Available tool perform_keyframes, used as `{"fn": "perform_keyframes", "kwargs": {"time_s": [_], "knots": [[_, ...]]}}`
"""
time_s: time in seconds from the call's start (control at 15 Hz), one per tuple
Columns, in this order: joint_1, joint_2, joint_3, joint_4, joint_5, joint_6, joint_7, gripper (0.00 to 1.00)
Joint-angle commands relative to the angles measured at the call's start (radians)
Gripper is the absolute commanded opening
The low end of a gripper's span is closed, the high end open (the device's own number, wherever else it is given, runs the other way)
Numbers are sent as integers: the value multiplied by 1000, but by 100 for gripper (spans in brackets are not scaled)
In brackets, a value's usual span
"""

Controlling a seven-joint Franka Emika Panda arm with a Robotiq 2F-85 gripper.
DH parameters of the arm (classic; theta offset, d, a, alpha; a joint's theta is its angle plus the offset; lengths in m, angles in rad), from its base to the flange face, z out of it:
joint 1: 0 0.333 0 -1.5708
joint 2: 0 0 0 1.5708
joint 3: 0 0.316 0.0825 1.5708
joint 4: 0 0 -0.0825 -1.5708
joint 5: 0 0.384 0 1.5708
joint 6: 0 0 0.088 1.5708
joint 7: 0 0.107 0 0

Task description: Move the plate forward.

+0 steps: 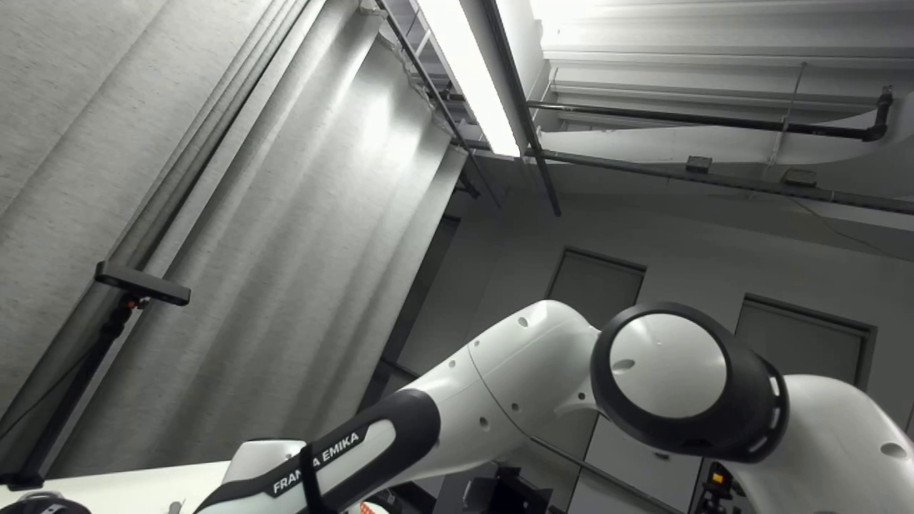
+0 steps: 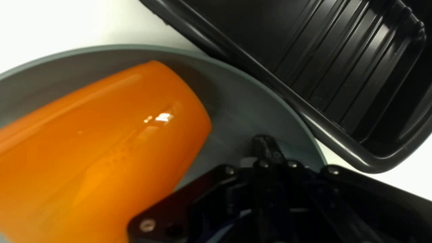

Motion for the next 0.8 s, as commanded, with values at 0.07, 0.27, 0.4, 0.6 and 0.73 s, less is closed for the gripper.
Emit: {"fn": "perform_keyframes", "kwargs": {"time_s": [0.07,0.27,0.4,0.6,0.73], "knots": [[25,-102,-11,-84,-17,99,86,0],[45,-154,-19,-111,-49,145,140,0],[57,-187,-26,-128,-74,161,179,0],[77,-232,-38,-156,-110,173,239,0],[89,-259,-47,-176,-133,178,277,0]]}}
